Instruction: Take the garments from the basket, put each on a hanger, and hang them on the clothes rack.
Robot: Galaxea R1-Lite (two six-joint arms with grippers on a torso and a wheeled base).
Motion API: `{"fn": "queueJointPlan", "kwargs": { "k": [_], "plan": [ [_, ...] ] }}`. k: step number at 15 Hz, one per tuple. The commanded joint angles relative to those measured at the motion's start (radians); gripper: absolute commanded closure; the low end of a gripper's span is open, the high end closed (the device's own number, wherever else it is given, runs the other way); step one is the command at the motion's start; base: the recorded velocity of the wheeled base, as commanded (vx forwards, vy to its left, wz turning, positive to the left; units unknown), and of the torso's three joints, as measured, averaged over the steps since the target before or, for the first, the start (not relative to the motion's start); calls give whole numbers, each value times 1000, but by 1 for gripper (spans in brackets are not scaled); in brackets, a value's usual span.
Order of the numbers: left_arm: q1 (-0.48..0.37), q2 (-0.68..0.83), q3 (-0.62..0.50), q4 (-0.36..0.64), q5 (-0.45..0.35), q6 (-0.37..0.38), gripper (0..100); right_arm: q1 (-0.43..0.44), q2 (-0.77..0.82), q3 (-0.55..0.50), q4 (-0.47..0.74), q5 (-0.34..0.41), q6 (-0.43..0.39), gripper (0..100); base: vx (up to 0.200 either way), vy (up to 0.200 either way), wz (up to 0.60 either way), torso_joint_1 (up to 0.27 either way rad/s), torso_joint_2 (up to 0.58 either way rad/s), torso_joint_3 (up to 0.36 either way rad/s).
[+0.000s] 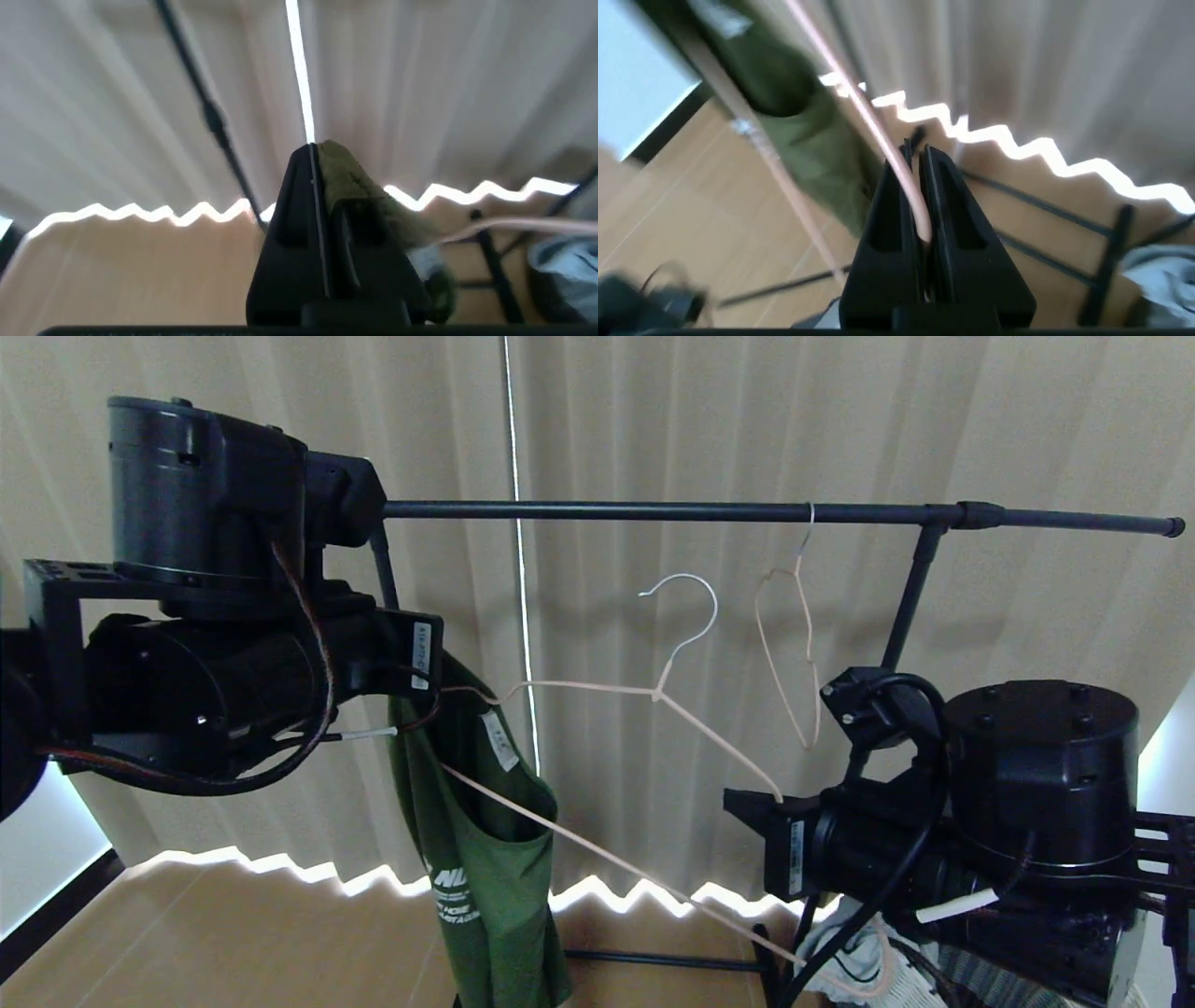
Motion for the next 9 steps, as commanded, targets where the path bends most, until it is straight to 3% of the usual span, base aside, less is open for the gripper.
{"fn": "queueJointPlan", "kwargs": {
  "k": [1, 9],
  "plan": [
    [0, 0, -1, -1, 3, 2, 100, -32, -3, -10, -1, -14, -2, 100, 0, 0, 0, 0, 0, 0],
    [-83, 8, -2, -4, 2, -4, 100, -35, 32, -89, -4, -17, -2, 100, 0, 0, 0, 0, 0, 0]
  ]
}}
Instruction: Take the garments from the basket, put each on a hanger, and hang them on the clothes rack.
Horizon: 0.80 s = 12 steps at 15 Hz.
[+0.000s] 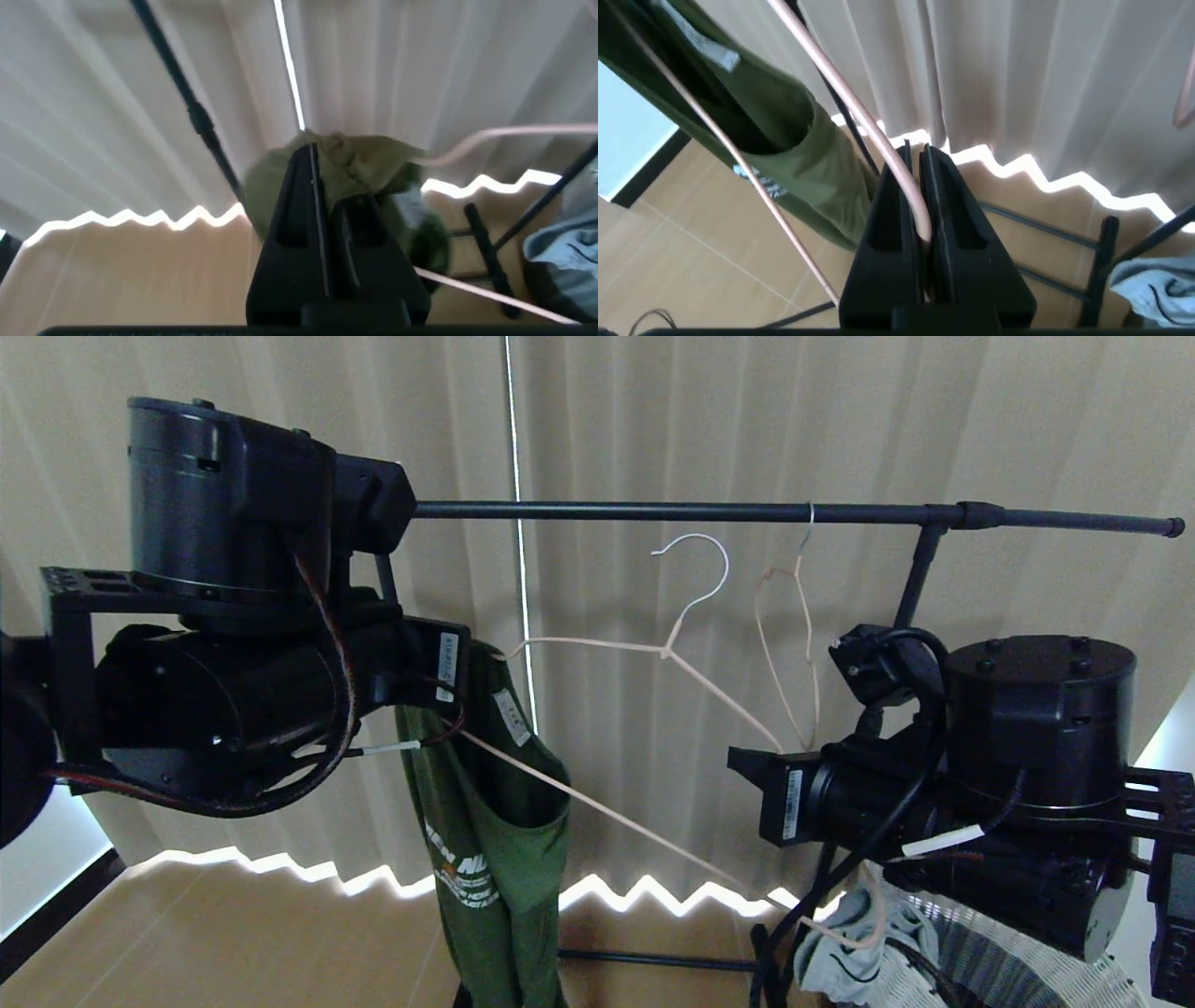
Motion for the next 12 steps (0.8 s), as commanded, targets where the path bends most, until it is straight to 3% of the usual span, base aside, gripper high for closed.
{"fn": "queueJointPlan", "kwargs": {
  "k": [1, 4, 12],
  "plan": [
    [-22, 3, -5, -3, 0, -5, 100, 2, 18, -28, 0, 1, 0, 100, 0, 0, 0, 0, 0, 0],
    [-57, 32, -47, -4, 0, -50, 100, 7, 51, -77, 0, 1, -1, 100, 0, 0, 0, 0, 0, 0],
    [-108, 118, -208, -4, 0, -191, 100, 57, 94, -91, -15, -4, 2, 100, 0, 0, 0, 0, 0, 0]
  ]
}}
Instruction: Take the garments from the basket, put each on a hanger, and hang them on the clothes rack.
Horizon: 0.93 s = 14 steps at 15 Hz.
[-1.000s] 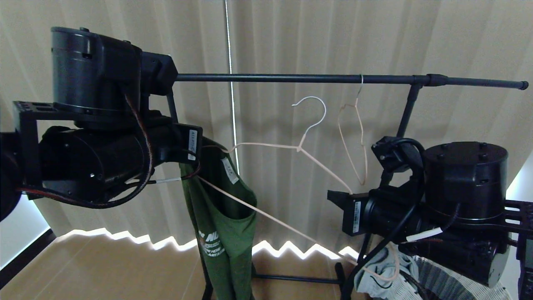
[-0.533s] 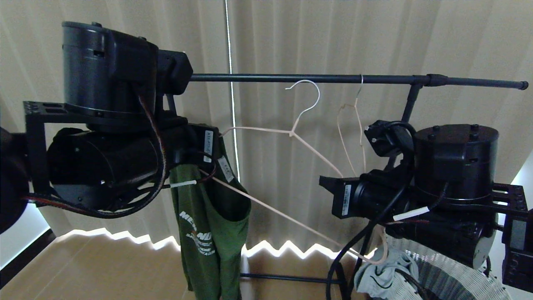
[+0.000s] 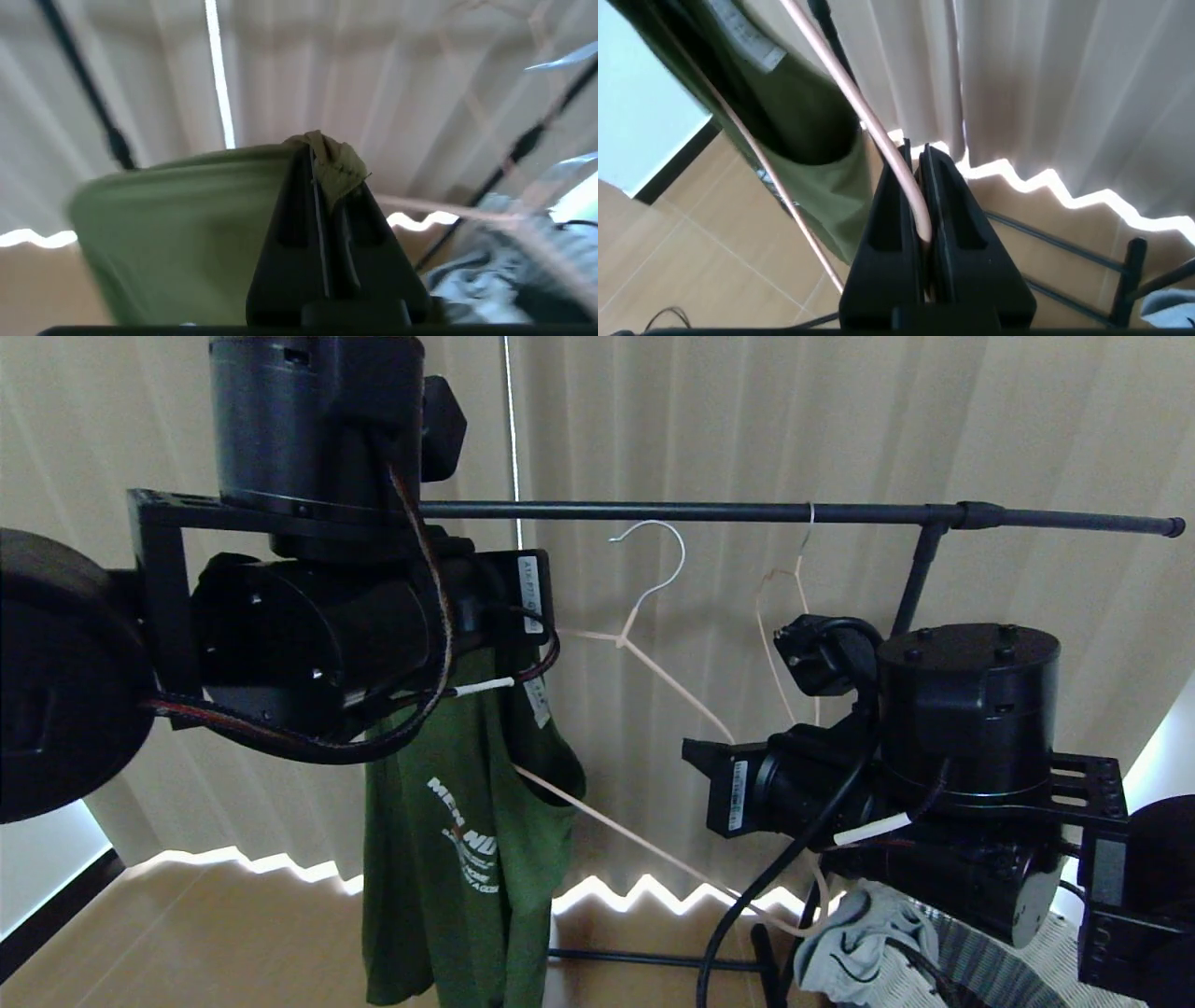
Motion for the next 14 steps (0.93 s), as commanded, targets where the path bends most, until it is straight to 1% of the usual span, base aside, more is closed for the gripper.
{"fn": "queueJointPlan", "kwargs": {
  "k": [1, 3, 4, 5, 6, 7, 8, 9, 10, 14],
  "plan": [
    [-24, 15, -16, -1, 0, -5, 100, 1, 29, -18, -2, -9, 0, 100, 0, 0, 0, 0, 0, 0],
    [-27, 10, -14, 5, 0, -2, 100, -14, 38, -29, 1, -22, -1, 100, 0, 0, 0, 0, 0, 0],
    [-10, 9, -11, 7, 0, 11, 100, -48, 31, -24, 9, -24, -1, 100, 0, 0, 0, 0, 0, 0],
    [43, 6, -8, 5, 0, 35, 100, -77, 14, -15, 12, -29, -9, 100, 0, 0, 0, 0, 0, 0],
    [68, 6, -8, 5, 0, 47, 100, -94, -2, -9, 13, -36, -26, 100, 0, 0, 0, 0, 0, 0],
    [100, 6, -7, 9, 2, 60, 100, -134, -19, 0, 12, -52, -64, 100, 0, 0, 0, 0, 0, 0],
    [106, 6, -7, 12, 2, 61, 100, -148, -23, 0, 10, -58, -78, 100, 0, 0, 0, 0, 0, 0],
    [111, -2, -2, 61, 2, 64, 100, -183, -26, -9, 3, -81, -110, 100, 0, 0, 0, 0, 0, 0],
    [109, -6, -2, 91, 2, 63, 100, -203, -25, -20, 0, -87, -121, 100, 0, 0, 0, 0, 0, 0],
    [86, 0, -2, 102, 2, 61, 100, -206, -22, -41, -4, -85, -120, 100, 0, 0, 0, 0, 0, 0]
  ]
}}
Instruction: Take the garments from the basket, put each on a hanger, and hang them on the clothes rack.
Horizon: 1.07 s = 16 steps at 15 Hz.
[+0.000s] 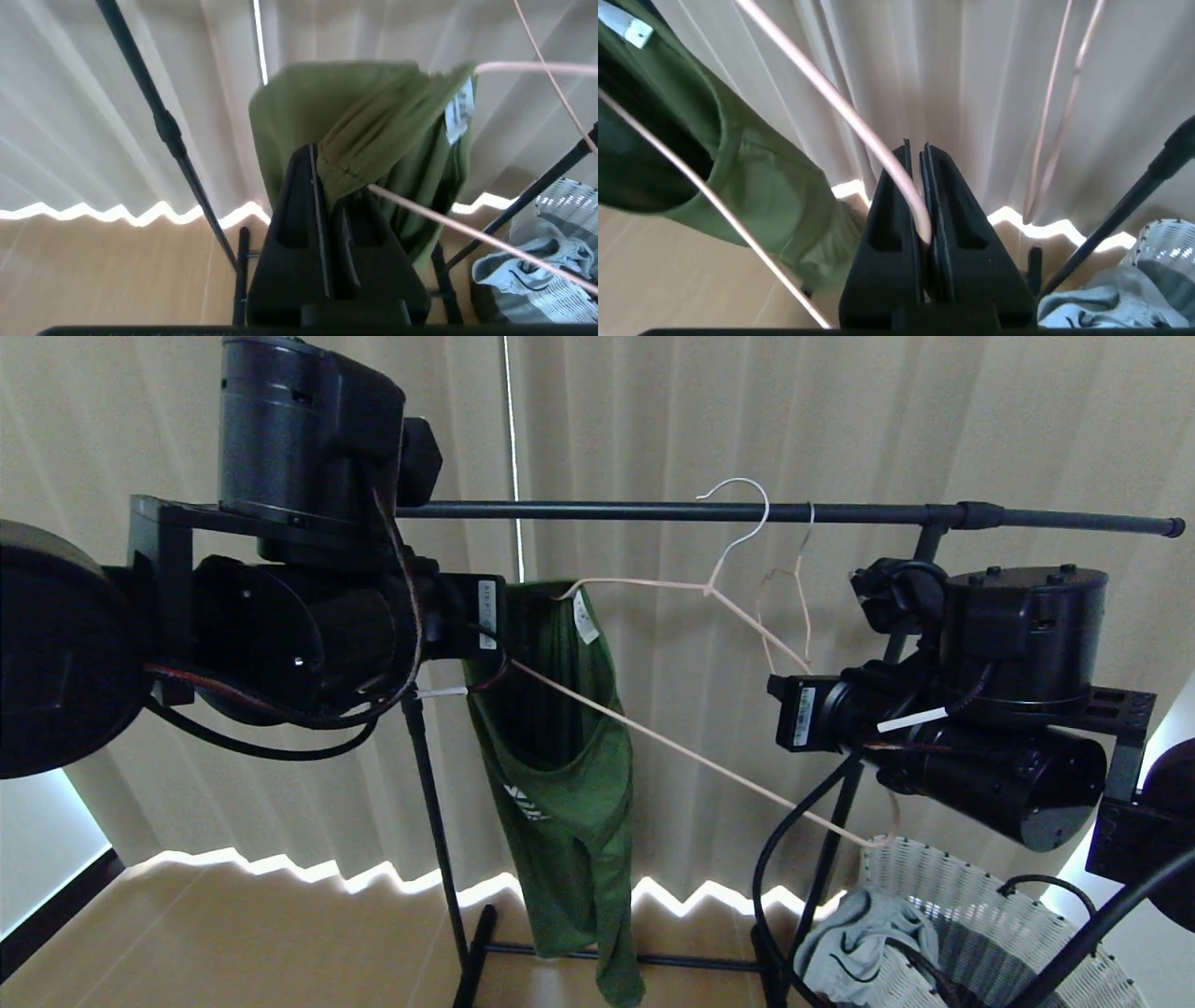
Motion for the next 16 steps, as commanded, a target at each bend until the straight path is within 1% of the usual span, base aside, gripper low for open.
{"fn": "queueJointPlan", "kwargs": {
  "k": [1, 4, 6, 8, 10, 12, 16],
  "plan": [
    [-17, 2, 0, 2, -1, -3, 100, -2, -1, -7, -1, 0, 1, 100, 0, 0, 0, 0, 0, 0],
    [-91, 29, -23, 0, -1, -18, 100, 12, 35, -46, -1, 0, 3, 100, 0, 0, 0, 0, 0, 0],
    [-143, 45, -60, 0, -1, -35, 100, 26, 74, -76, -4, 0, 4, 100, 0, 0, 0, 0, 0, 0],
    [-172, 63, -101, 0, -1, -40, 100, 53, 109, -85, -52, 0, 1, 100, 0, 0, 0, 0, 0, 0],
    [-183, 81, -137, 0, -2, -43, 100, 82, 135, -85, -83, 0, 0, 100, 0, 0, 0, 0, 0, 0],
    [-184, 103, -166, 0, -1, -67, 100, 104, 152, -85, -89, 0, 1, 100, 0, 0, 0, 0, 0, 0],
    [-177, 106, -170, 0, -1, -77, 100, 109, 155, -79, -89, 0, 1, 100, 0, 0, 0, 0, 0, 0]
  ]
}}
